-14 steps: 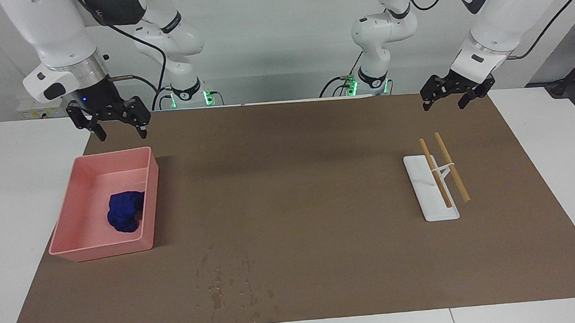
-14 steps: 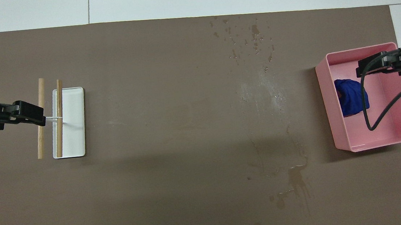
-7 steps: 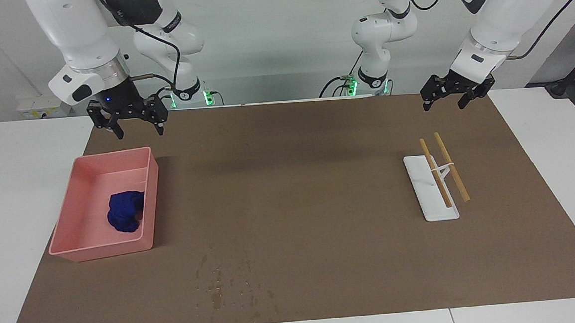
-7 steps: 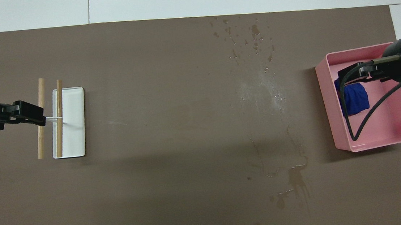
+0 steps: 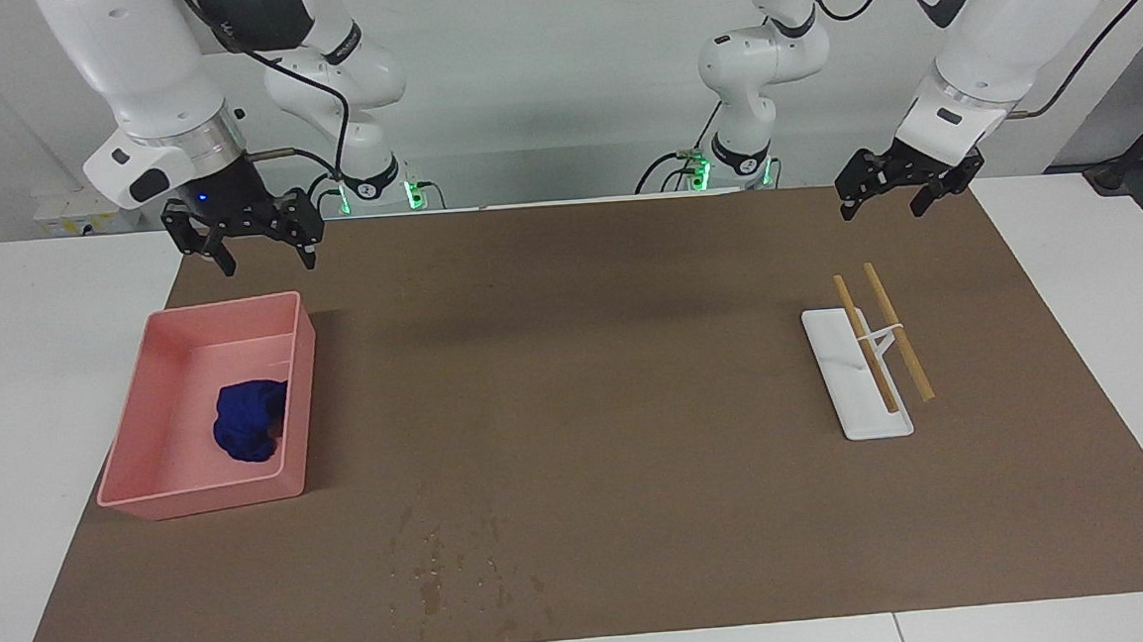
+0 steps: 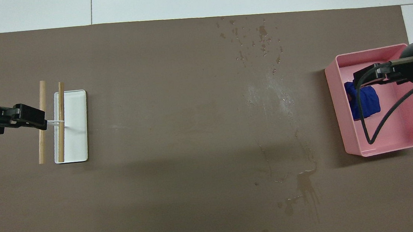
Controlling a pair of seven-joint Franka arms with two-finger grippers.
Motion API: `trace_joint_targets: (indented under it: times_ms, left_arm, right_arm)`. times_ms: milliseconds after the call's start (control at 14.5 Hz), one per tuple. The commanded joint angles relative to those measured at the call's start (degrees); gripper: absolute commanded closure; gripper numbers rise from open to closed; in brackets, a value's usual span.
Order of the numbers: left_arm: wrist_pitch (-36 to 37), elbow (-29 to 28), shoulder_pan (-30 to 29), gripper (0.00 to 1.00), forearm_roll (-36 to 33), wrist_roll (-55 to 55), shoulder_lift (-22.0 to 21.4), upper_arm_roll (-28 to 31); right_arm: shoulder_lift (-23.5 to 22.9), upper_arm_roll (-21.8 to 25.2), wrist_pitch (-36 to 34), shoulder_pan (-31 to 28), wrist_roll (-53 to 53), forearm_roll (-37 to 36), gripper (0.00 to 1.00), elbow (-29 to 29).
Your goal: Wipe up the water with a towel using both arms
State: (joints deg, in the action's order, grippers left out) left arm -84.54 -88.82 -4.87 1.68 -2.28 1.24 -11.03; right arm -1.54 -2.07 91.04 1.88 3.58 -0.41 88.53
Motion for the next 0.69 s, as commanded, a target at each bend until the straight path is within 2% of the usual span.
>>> trace_joint_targets:
  times_ms: [0,346,622]
  left_arm:
    - [0.3,-0.8,0.1,0.00,-1.0,0.3,-0.8,0.1]
    - [0.3,-0.8,0.1,0.00,-1.0,0.3,-0.8,0.1]
    - [0.3,-0.8,0.1,0.00,-1.0,0.3,-0.8,0.1]
  right_arm:
    - [1.4,0.8,-0.1,0.5,-1.1,-0.4,0.00,1.4]
    - [1.4,0.8,0.2,0.0,-3.7,-0.8,0.00,1.6]
    - [1.2,0.1,0.8,-2.8,-5.0,-1.1,0.00,1.5]
